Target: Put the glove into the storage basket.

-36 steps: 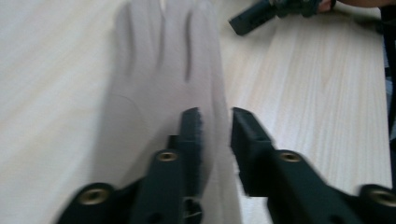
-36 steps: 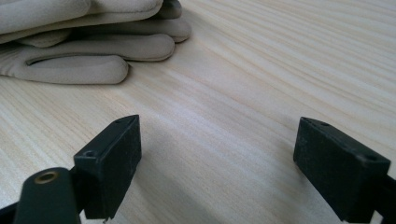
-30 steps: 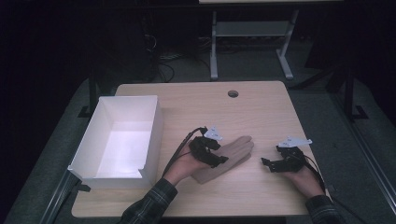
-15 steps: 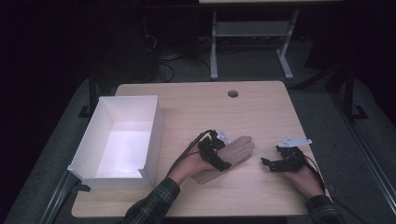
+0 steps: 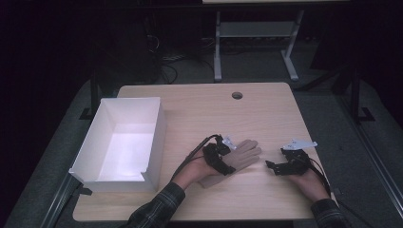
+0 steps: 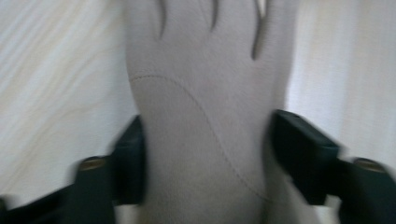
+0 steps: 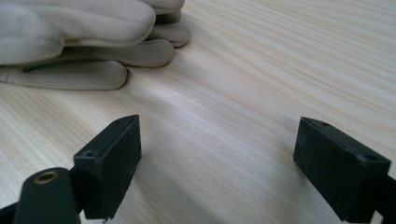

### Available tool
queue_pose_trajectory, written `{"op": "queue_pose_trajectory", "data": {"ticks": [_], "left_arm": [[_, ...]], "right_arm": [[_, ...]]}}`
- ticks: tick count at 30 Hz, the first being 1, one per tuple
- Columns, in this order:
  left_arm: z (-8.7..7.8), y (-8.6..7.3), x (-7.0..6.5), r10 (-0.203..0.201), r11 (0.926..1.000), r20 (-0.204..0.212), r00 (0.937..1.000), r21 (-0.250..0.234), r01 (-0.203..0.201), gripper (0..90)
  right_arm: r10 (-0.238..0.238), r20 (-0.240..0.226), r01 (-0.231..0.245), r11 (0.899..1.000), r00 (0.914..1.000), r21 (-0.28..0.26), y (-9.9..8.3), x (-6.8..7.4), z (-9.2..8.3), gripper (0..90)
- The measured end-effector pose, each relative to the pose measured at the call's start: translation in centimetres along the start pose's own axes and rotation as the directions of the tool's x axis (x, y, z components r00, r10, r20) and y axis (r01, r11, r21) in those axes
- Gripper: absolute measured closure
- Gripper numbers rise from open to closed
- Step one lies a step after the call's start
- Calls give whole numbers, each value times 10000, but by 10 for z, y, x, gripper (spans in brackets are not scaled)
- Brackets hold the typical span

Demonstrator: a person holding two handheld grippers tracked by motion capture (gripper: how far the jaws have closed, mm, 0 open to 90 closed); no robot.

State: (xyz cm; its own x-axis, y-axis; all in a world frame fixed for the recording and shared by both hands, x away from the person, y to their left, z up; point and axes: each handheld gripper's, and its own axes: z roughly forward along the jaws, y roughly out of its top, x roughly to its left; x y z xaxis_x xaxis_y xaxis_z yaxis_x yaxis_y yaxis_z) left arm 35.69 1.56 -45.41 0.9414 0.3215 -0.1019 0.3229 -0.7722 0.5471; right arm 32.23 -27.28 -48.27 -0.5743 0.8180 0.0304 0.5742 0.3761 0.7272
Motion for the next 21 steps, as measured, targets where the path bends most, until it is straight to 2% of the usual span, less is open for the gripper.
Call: {"op": "queue_pose_trajectory", "data": {"ticks": [3, 6, 12, 15, 18, 20, 21], "left_arm": [[-1, 1, -2, 2, 9999, 400, 9992, 114, -7, 556], [-2, 0, 0, -88, 9999, 699, 9975, 113, 80, 640], [-8, 0, 4, -479, 9987, 885, 9949, -112, 491, 667], [-15, 2, 6, -822, 9960, 923, 9923, -286, 851, 668], [-24, 3, 6, -1094, 9928, 866, 9902, -400, 1132, 668], [-32, 6, 7, -1023, 9939, 710, 9922, -343, 1049, 668], [-38, 7, 7, -1113, 9928, 635, 9918, -373, 1138, 668]], "right_arm": [[17, 19, -17, 10000, 10000, 2, 0, 0, 0, 148], [45, 19, -45, 10000, 10000, 8, 0, 0, 0, 148], [48, 20, -48, 10000, 10000, 8, 0, 1, 0, 149], [42, 10, -42, 10000, 10000, 1, 0, 1, 0, 148], [55, -10, -55, 10000, 10000, 22, 0, 1, 0, 148], [60, -10, -60, 10000, 10000, 27, 0, 1, 0, 148], [60, -8, -59, 10000, 10000, 28, 0, 1, 0, 148]]}}
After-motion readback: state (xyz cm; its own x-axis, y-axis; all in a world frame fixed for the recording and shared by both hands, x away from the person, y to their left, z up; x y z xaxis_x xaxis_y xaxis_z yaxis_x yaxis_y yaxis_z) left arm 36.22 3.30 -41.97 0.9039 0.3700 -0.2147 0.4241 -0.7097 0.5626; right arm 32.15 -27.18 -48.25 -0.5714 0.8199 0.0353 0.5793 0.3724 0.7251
